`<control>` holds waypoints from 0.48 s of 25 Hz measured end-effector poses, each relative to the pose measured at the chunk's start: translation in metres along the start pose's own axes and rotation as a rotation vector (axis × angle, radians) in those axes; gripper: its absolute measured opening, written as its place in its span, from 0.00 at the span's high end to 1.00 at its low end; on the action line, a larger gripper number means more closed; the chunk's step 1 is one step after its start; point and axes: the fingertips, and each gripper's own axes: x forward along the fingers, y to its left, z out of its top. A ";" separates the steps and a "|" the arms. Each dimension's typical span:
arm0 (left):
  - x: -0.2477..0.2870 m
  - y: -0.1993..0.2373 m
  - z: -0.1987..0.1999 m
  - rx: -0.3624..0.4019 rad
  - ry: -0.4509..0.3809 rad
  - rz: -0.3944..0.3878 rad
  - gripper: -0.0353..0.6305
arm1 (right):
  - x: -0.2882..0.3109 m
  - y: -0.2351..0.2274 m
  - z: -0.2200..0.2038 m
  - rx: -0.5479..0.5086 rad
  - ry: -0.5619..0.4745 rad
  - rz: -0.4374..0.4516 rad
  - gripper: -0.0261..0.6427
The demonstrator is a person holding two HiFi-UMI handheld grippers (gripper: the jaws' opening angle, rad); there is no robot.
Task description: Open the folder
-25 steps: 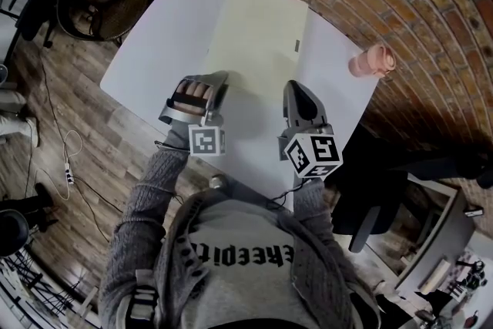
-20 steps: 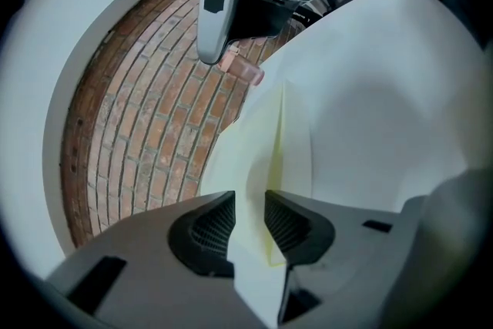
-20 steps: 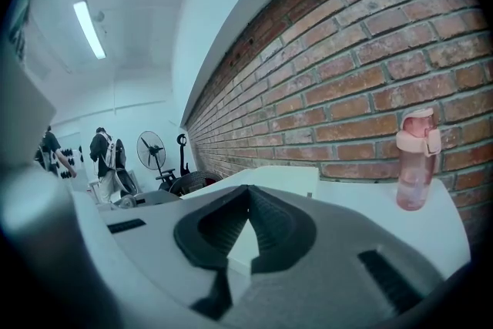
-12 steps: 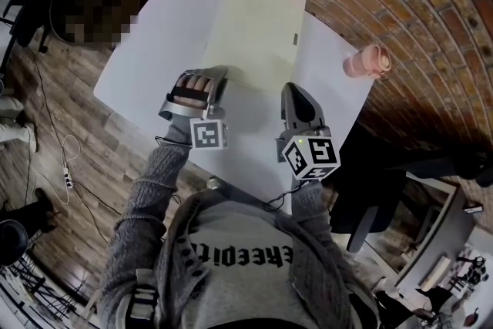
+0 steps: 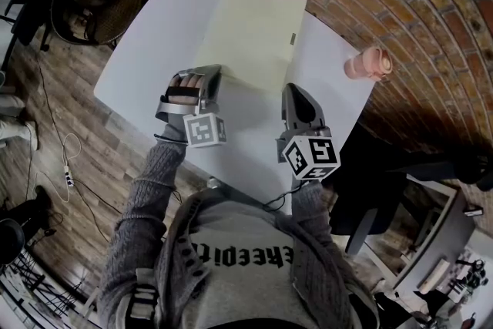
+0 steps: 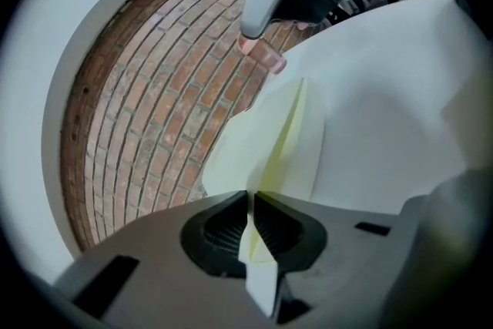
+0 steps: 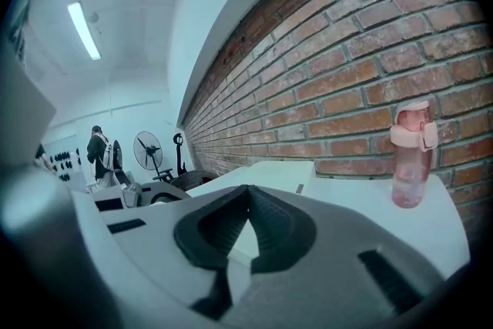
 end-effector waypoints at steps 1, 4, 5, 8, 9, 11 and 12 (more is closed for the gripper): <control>0.000 0.003 -0.002 -0.035 0.001 -0.002 0.91 | 0.000 -0.001 -0.001 0.001 0.002 -0.003 0.95; 0.001 0.005 -0.006 -0.129 -0.012 -0.021 0.91 | 0.001 -0.007 -0.005 0.011 0.009 -0.015 0.95; 0.002 0.005 -0.006 -0.153 -0.023 -0.024 0.91 | 0.002 -0.009 -0.006 0.017 0.011 -0.021 0.95; 0.003 0.006 -0.008 -0.203 -0.042 -0.036 0.91 | 0.007 -0.020 -0.013 0.042 0.025 -0.035 0.95; 0.003 0.006 -0.009 -0.206 -0.044 -0.038 0.91 | 0.011 -0.024 -0.019 0.054 0.036 -0.039 0.95; 0.003 0.006 -0.010 -0.202 -0.045 -0.039 0.91 | 0.021 -0.033 -0.033 0.075 0.069 -0.047 0.95; 0.003 0.006 -0.010 -0.200 -0.045 -0.039 0.91 | 0.027 -0.036 -0.041 0.080 0.090 -0.049 0.95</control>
